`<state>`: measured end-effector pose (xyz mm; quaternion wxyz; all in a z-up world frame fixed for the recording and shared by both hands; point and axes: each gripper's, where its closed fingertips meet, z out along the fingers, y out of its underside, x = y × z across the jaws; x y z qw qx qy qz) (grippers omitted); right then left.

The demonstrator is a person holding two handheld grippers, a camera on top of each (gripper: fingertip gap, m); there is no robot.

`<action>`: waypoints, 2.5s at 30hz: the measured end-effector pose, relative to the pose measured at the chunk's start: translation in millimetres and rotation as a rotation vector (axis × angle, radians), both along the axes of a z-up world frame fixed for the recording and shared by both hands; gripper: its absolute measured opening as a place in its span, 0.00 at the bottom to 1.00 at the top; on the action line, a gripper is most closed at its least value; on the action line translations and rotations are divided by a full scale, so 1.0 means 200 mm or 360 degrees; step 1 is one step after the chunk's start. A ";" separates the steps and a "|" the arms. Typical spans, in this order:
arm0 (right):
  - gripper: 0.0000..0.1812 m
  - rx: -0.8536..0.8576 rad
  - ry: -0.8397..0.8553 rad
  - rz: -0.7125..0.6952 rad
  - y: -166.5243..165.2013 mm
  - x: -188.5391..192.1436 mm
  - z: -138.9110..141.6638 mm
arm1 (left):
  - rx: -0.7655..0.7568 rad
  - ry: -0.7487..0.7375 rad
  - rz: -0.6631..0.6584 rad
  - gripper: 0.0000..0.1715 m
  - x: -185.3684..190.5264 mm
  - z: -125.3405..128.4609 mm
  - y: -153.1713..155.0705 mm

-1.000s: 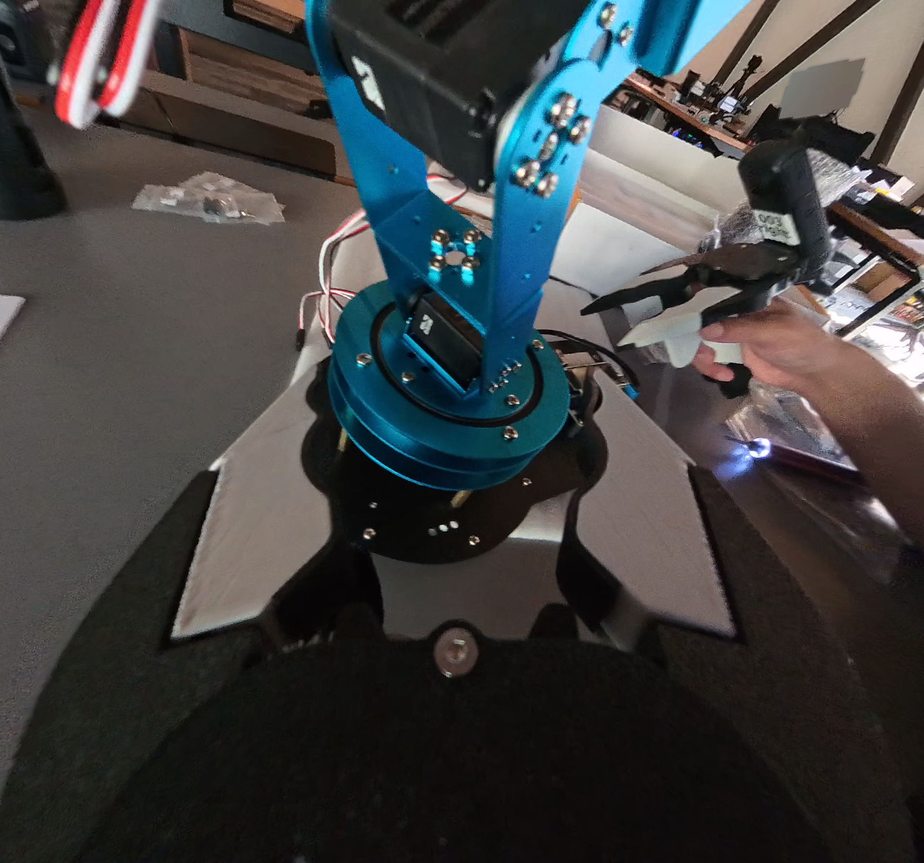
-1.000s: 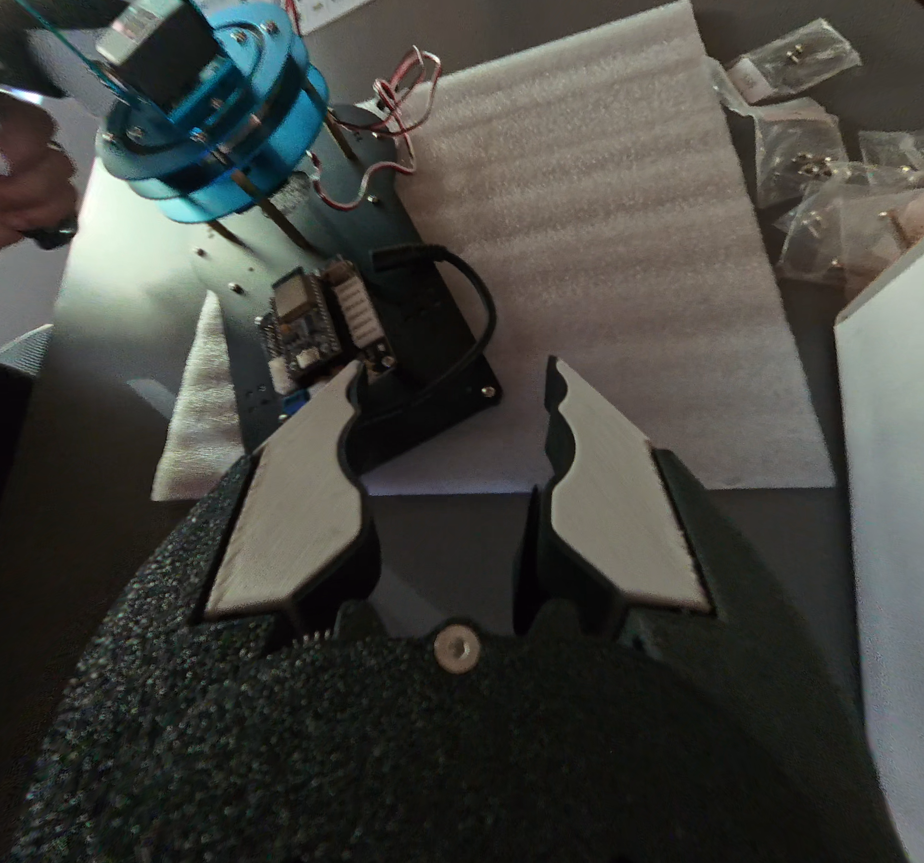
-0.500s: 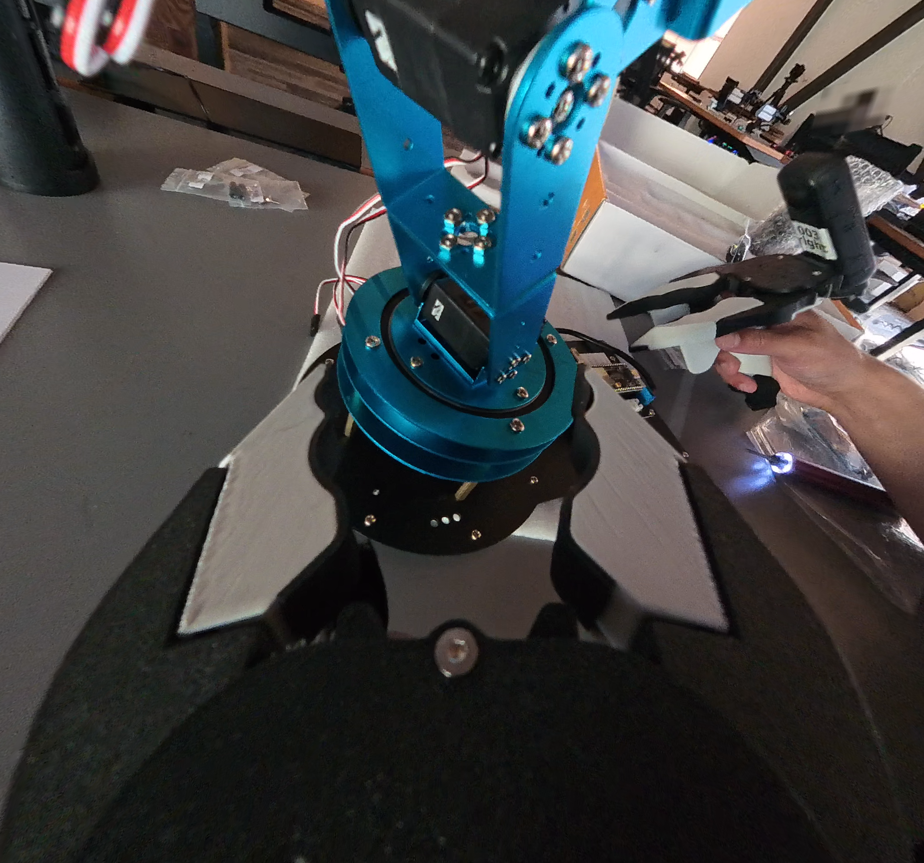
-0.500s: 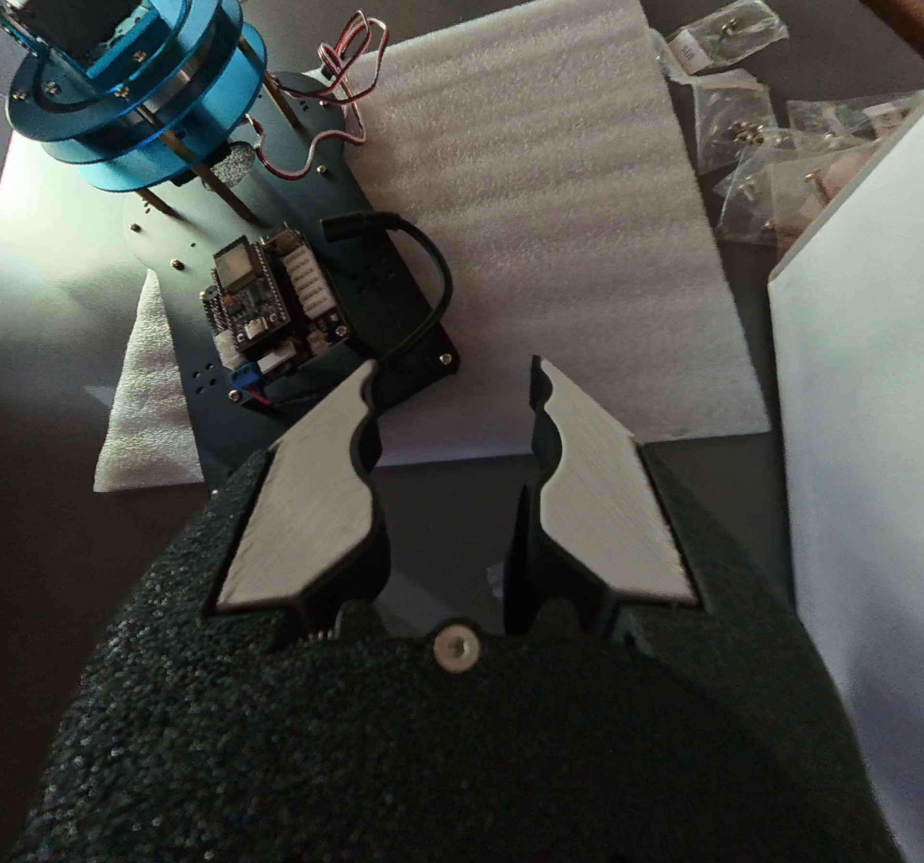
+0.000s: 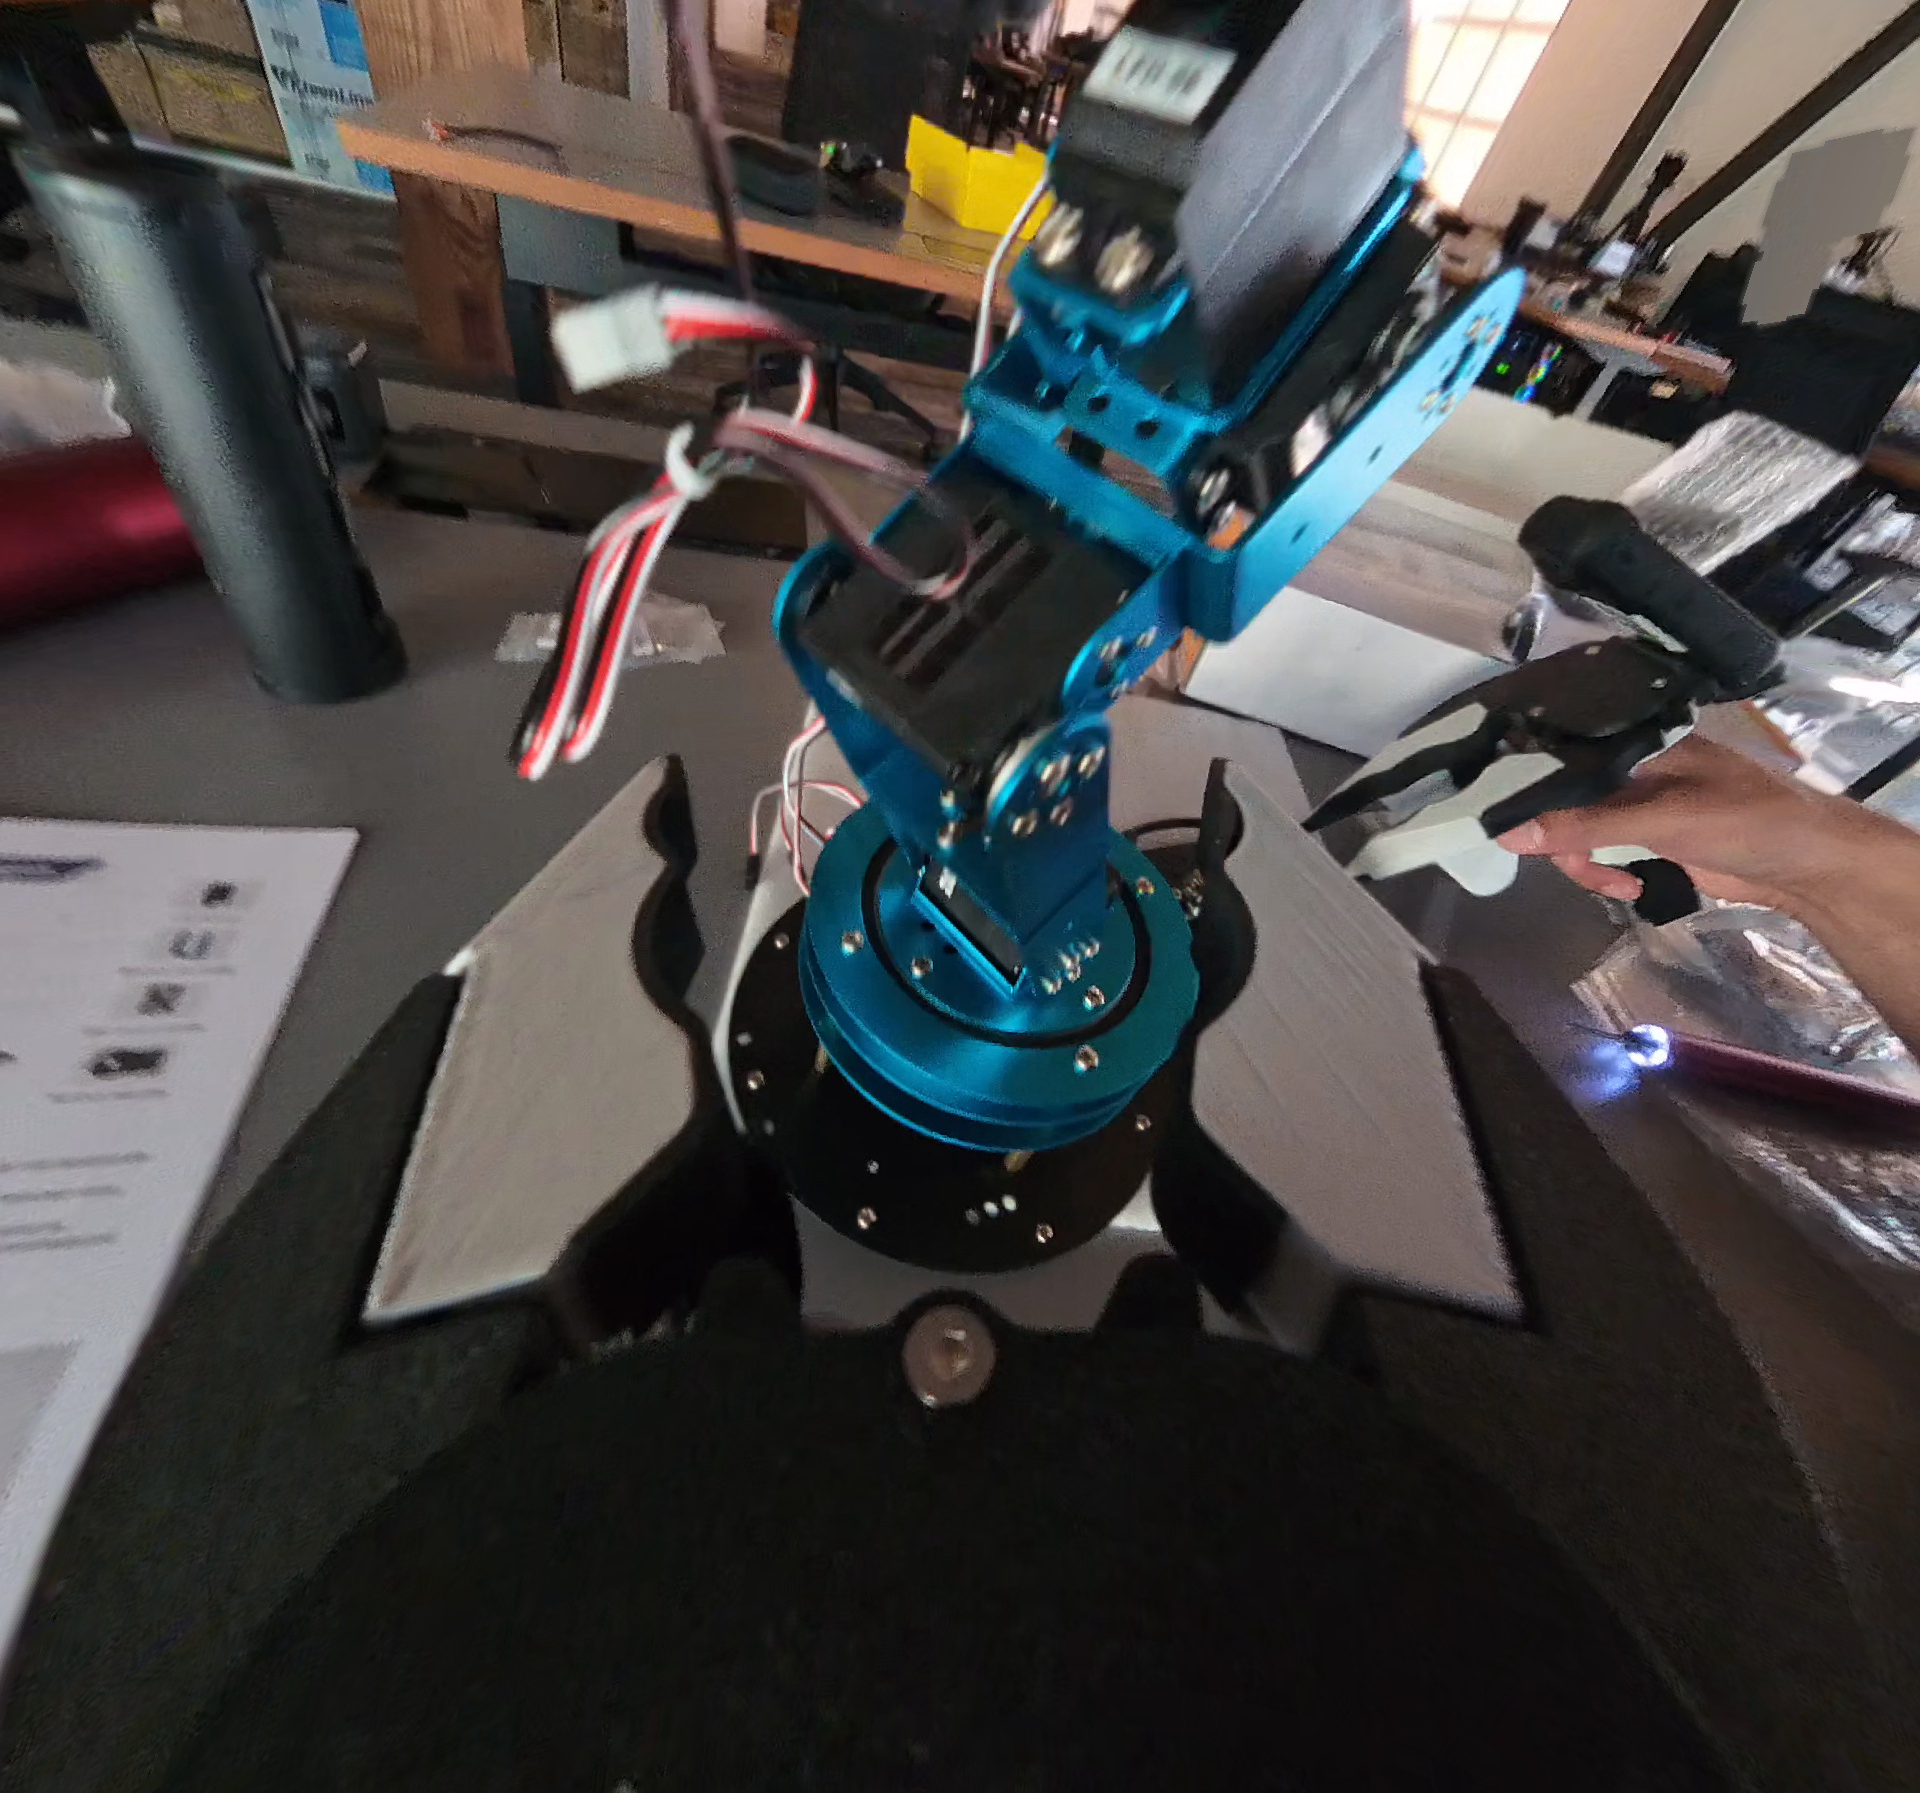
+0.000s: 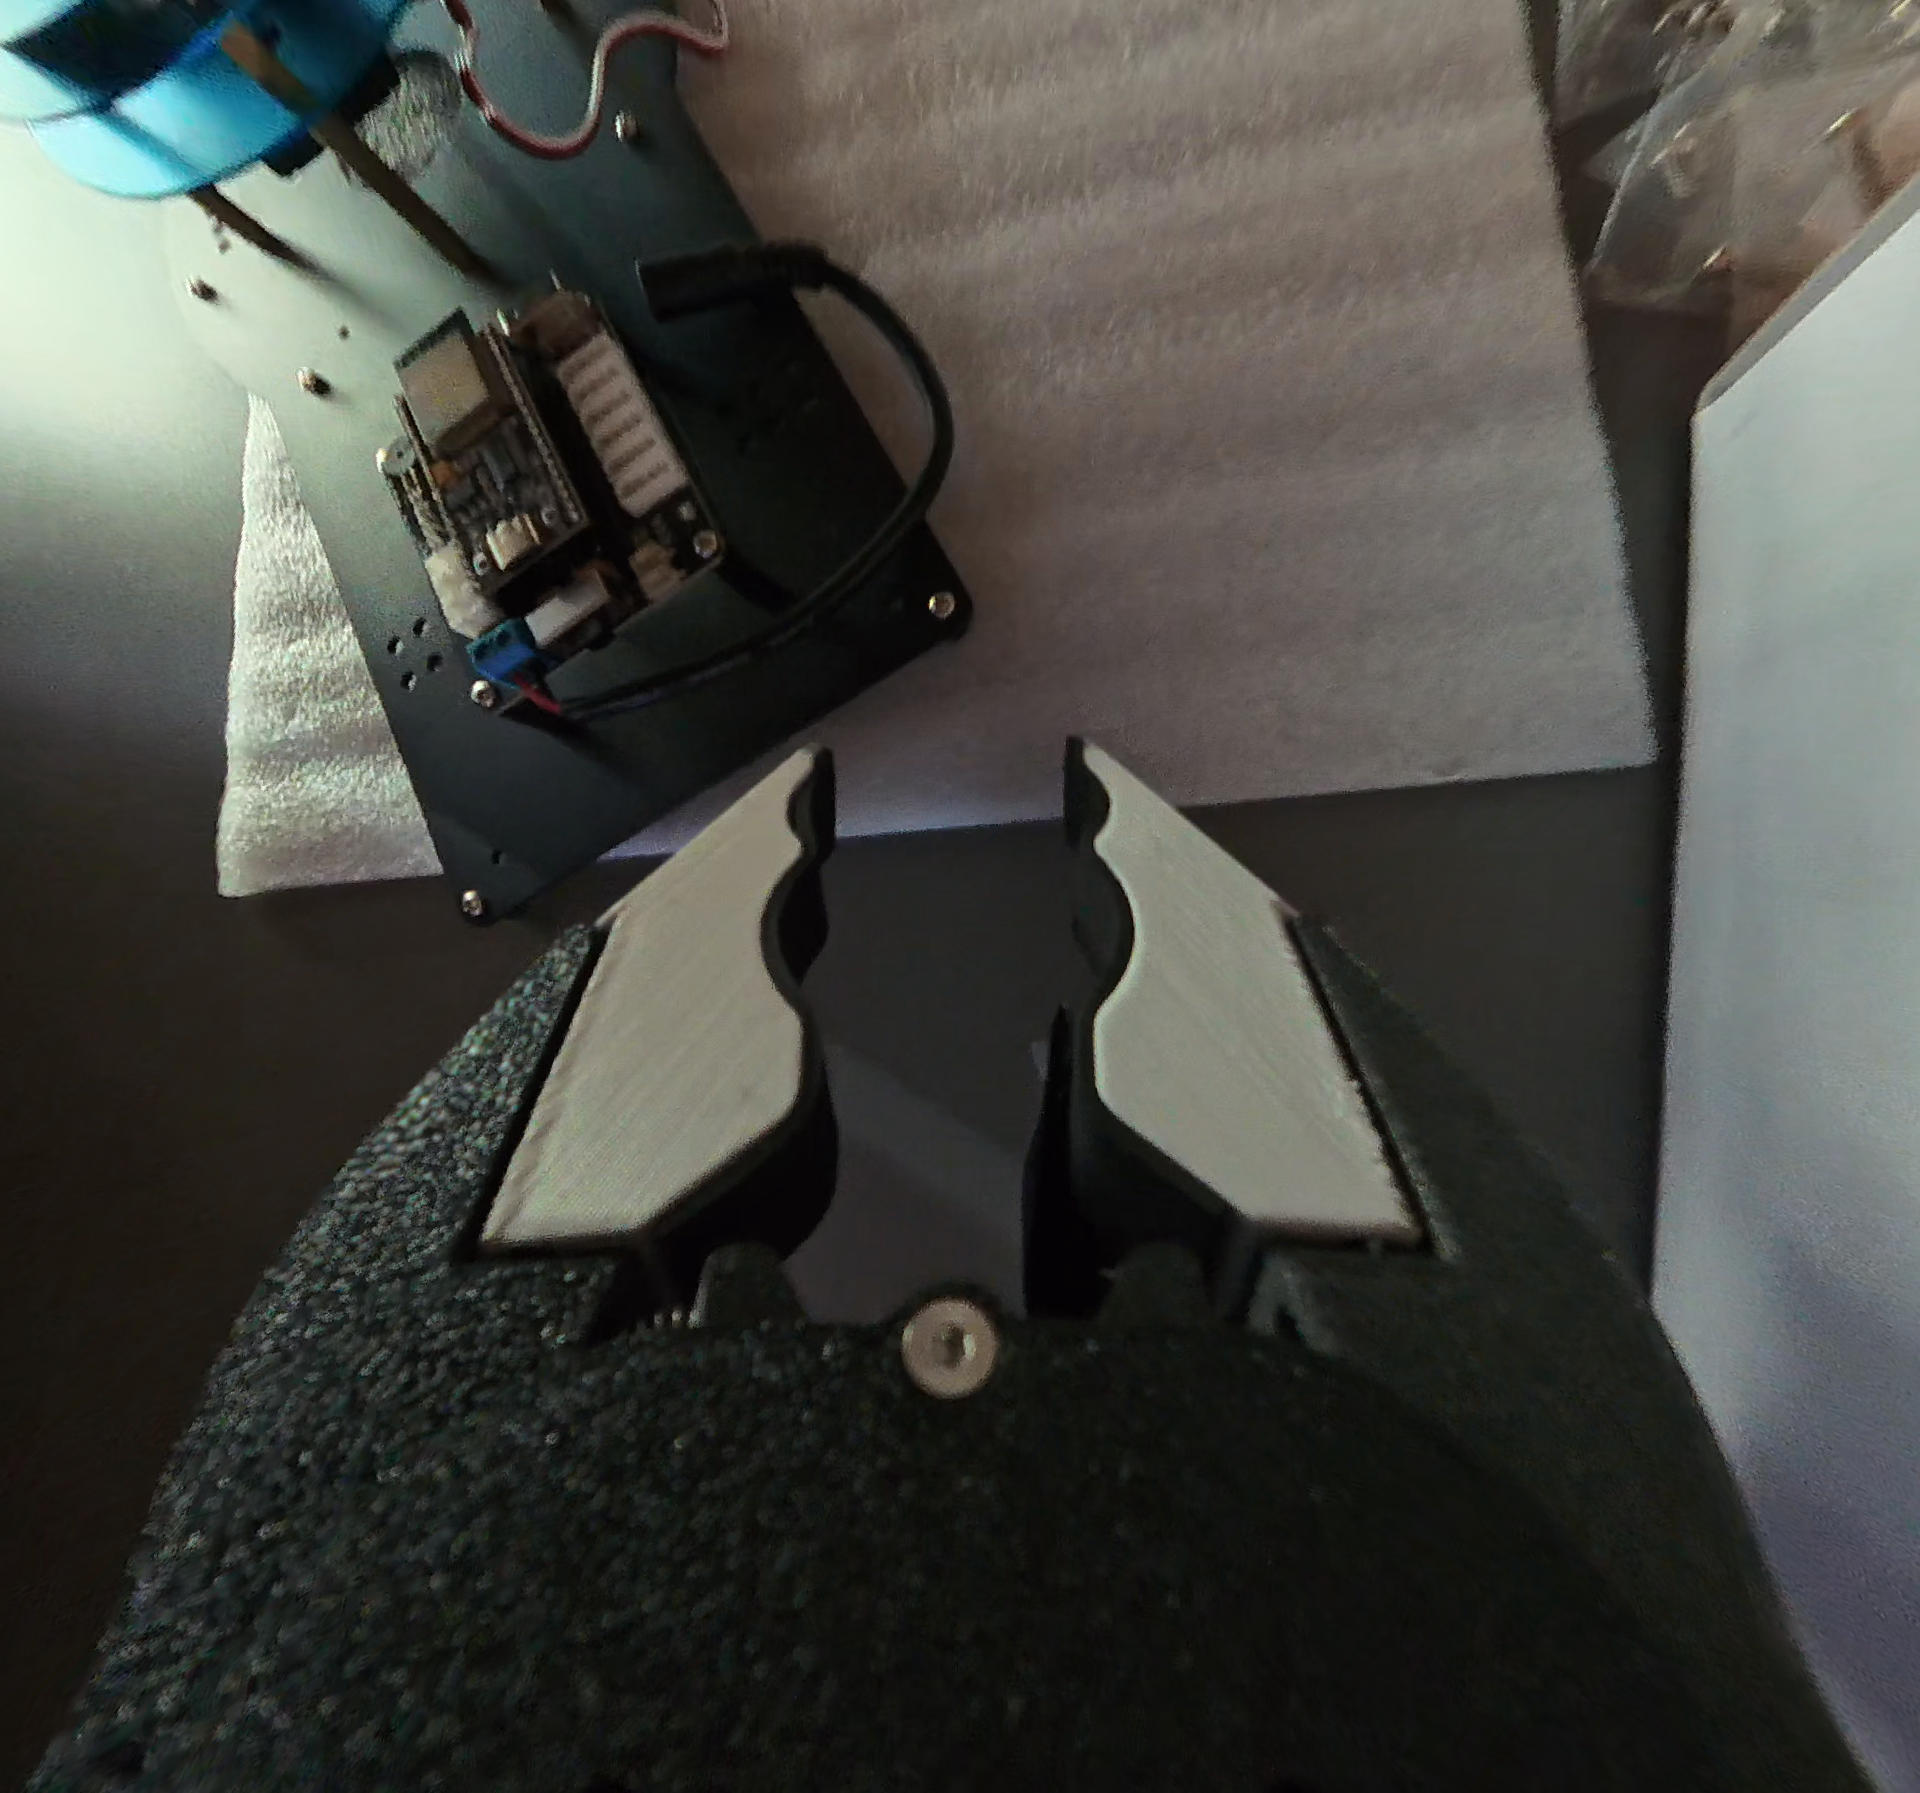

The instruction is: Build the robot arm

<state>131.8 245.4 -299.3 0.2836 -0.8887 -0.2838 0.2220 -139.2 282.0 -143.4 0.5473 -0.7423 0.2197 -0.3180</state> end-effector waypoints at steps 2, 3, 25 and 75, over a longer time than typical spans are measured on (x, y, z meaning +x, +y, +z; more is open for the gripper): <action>0.25 0.0000 0.0015 -0.0003 0.00 -0.01 0.00 | 0.0054 0.0083 -0.0029 0.54 0.04 0.05 0.01; 0.25 -0.0015 0.0025 -0.0012 0.00 -0.01 0.00 | 0.0049 0.0125 -0.0054 0.53 0.06 0.05 0.01; 0.20 0.0191 0.0094 0.0122 0.07 -0.15 0.00 | -0.0056 0.0033 -0.0302 0.41 0.26 -0.10 0.09; 0.05 -0.0699 0.1342 -0.0546 -0.26 -0.84 0.07 | 0.0064 0.0584 -0.2693 0.43 0.80 0.08 0.25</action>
